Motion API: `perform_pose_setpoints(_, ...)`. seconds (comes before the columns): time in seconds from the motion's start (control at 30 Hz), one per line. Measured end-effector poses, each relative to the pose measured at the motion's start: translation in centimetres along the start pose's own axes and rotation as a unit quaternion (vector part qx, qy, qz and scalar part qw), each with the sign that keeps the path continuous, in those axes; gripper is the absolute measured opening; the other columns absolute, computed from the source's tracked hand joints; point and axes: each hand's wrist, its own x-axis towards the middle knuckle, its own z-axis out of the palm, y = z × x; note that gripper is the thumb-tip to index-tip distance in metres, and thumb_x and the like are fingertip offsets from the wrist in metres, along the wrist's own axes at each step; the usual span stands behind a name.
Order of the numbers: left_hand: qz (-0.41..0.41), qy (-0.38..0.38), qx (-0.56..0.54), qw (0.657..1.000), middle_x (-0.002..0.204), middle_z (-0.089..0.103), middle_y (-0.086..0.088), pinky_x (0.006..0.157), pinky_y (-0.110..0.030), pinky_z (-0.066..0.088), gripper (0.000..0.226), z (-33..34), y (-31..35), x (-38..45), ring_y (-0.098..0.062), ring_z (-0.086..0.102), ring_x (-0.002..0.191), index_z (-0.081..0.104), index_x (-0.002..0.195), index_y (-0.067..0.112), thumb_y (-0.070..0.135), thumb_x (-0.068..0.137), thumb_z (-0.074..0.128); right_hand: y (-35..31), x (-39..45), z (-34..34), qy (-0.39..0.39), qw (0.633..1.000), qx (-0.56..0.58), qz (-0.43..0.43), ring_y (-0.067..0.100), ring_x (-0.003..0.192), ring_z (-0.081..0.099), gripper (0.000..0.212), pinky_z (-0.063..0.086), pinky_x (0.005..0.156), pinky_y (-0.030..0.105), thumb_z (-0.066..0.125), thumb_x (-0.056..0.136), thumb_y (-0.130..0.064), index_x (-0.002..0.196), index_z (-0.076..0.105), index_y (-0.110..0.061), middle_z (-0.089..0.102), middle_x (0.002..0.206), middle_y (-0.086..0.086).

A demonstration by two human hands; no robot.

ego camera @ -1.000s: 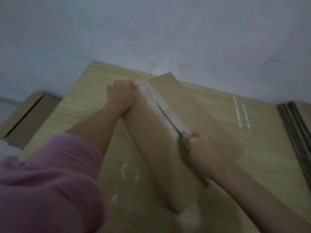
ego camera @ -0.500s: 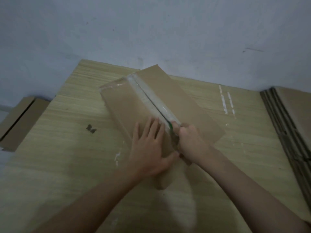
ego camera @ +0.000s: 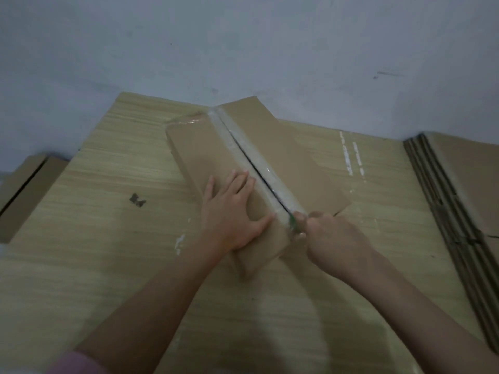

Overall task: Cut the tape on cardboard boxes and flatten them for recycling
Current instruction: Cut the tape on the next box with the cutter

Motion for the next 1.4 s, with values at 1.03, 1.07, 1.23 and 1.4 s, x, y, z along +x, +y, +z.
perform_pose_setpoints(1.03,0.195,-0.068,0.046,0.977,0.137,0.04,-0.005,0.095,-0.038,0.028,0.091,0.6,2.9,2.7,-0.026,0.036,0.121,0.04,0.142,0.019,0.071,0.071,0.015,0.1,0.8,9.7,0.277,0.892,0.322,0.159,0.03,0.068,0.055,0.06,0.035,0.059,0.03,0.038,0.085,-0.007,0.144,0.039,-0.016,0.053,0.088,0.01)
perform_pose_setpoints(1.07,0.199,-0.079,0.058,0.975,0.138,0.037,-0.005,0.096,-0.036,0.025,0.094,0.7,2.9,2.8,-0.025,0.032,0.121,0.036,0.144,0.019,0.071,0.07,0.011,-0.3,0.7,9.6,0.301,0.866,0.362,0.167,0.025,0.064,0.05,0.059,0.033,0.059,0.028,0.036,0.083,-0.011,0.141,0.042,-0.012,0.05,0.079,0.006)
perform_pose_setpoints(1.23,0.22,-0.061,0.052,0.972,0.128,0.046,-0.013,0.088,-0.042,0.034,0.086,0.9,2.5,2.9,-0.019,0.027,0.107,0.043,0.14,0.014,0.068,0.078,0.02,-1.2,0.7,8.6,0.302,0.719,0.571,0.257,0.01,0.074,0.053,0.045,0.039,0.064,0.013,0.042,0.093,-0.002,0.137,0.045,-0.008,0.067,0.091,0.009)
perform_pose_setpoints(1.4,0.216,-0.069,0.06,0.972,0.129,0.044,-0.012,0.089,-0.04,0.031,0.086,0.9,2.5,2.9,-0.023,0.031,0.11,0.04,0.142,0.017,0.069,0.077,0.019,-0.9,1.9,7.2,0.266,0.63,0.669,0.292,0.017,0.109,0.058,0.048,0.044,0.084,0.019,0.044,0.09,0.001,0.137,0.048,-0.013,0.058,0.129,0.004)
